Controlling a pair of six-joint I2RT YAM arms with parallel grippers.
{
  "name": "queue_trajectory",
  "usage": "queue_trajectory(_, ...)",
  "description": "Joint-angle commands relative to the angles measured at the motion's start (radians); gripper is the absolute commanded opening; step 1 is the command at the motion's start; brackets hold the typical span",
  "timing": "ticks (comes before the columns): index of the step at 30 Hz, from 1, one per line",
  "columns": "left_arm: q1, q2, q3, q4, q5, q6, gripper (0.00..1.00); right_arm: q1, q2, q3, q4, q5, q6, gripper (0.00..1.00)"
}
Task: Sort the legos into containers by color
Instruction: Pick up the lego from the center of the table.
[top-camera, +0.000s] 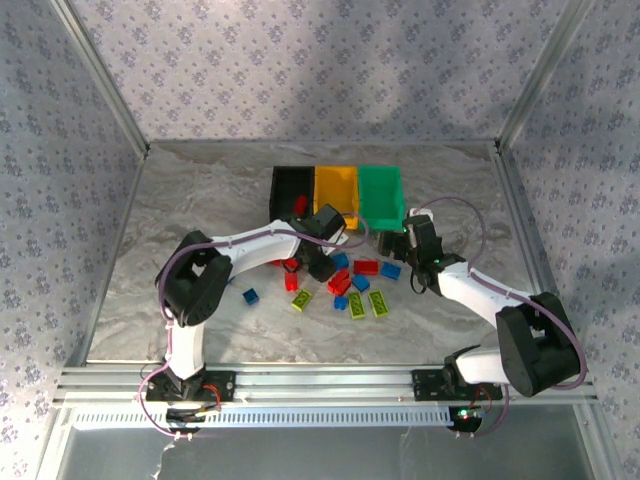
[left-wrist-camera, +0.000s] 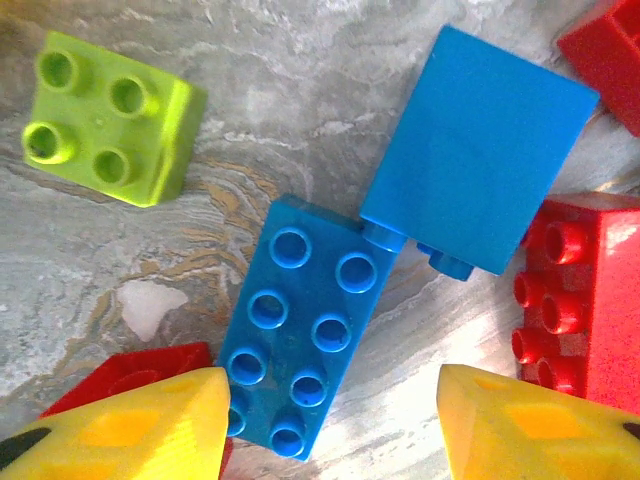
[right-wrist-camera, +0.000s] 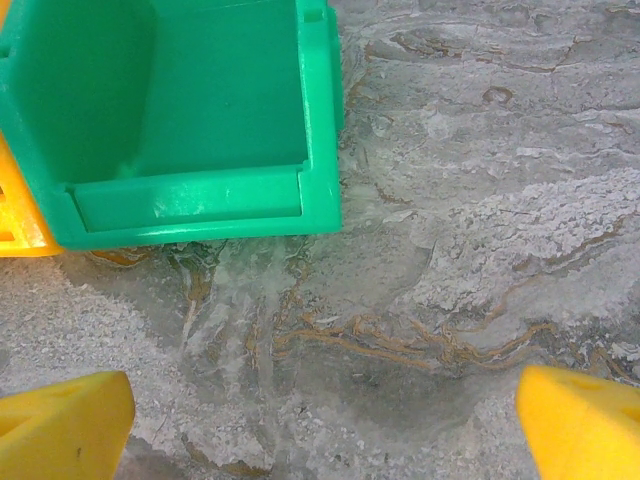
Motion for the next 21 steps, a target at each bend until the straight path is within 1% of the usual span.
queue_trajectory(1, -0.005, -0.057, 0.001, 0.014, -0.033, 0.044, 0.58, -0.004, 0.000, 0.004, -0.004, -0.014, 0.014, 1.00)
queue_trajectory(8, -0.001, 0.010, 0.049, -0.029, -0.055, 0.098, 0.58, -0.006, -0.007, 0.002, -0.006, -0.013, 0.014, 1.00)
queue_trajectory(17, 0.014, 0.115, 0.099, -0.061, -0.012, 0.128, 0.56, -0.007, -0.012, -0.002, -0.006, -0.010, 0.014, 1.00)
queue_trajectory(21, 0.015, 0.136, 0.101, -0.069, -0.025, 0.135, 0.54, -0.011, -0.018, -0.001, -0.011, -0.009, 0.013, 1.00)
